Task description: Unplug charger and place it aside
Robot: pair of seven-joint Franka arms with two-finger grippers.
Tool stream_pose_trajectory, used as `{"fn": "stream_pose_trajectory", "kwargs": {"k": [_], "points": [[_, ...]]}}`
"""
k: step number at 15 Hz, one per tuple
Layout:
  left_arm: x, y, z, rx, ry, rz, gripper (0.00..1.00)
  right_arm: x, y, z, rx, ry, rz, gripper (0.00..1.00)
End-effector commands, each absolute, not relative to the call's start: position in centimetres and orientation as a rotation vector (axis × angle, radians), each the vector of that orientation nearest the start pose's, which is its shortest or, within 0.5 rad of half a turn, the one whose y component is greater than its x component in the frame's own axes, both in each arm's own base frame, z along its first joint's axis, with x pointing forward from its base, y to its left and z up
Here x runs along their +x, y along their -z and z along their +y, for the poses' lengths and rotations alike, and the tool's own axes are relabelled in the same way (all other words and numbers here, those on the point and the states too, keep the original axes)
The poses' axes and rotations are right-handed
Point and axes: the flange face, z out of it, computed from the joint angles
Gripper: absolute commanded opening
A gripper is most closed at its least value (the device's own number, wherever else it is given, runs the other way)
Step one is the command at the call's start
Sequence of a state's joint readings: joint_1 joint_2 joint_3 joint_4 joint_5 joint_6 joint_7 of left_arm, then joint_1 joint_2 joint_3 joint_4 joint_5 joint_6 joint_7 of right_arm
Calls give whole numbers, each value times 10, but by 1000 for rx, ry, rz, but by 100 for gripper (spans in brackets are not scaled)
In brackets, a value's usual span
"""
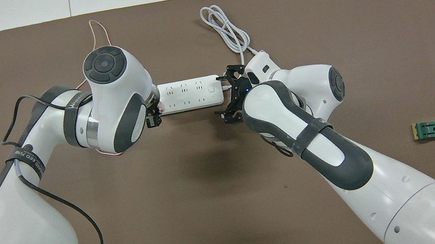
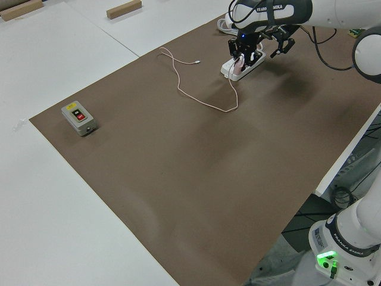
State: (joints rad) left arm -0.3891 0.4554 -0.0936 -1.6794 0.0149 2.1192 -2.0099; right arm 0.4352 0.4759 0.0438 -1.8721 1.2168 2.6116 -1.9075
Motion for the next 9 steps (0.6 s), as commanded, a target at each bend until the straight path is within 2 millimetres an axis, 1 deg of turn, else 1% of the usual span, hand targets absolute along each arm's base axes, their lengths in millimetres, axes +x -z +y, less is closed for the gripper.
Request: {"fn": "stream_pose_trajectory", "kwargs": {"k": [1, 2, 4, 9], "points": [[585, -331, -307, -2258, -36, -2154, 0, 602, -274, 290, -1997, 894, -1613, 100], [586, -332, -307, -2258, -36, -2155, 0, 610, -271, 291, -1991, 898, -1618, 100], [587, -332, -305, -2256, -36, -2160, 0, 616, -272, 296, -1991, 906, -1609, 100], [591, -334, -298, -2237, -34, -2182, 0, 615, -267, 294, -1951, 850, -1612, 100]]}}
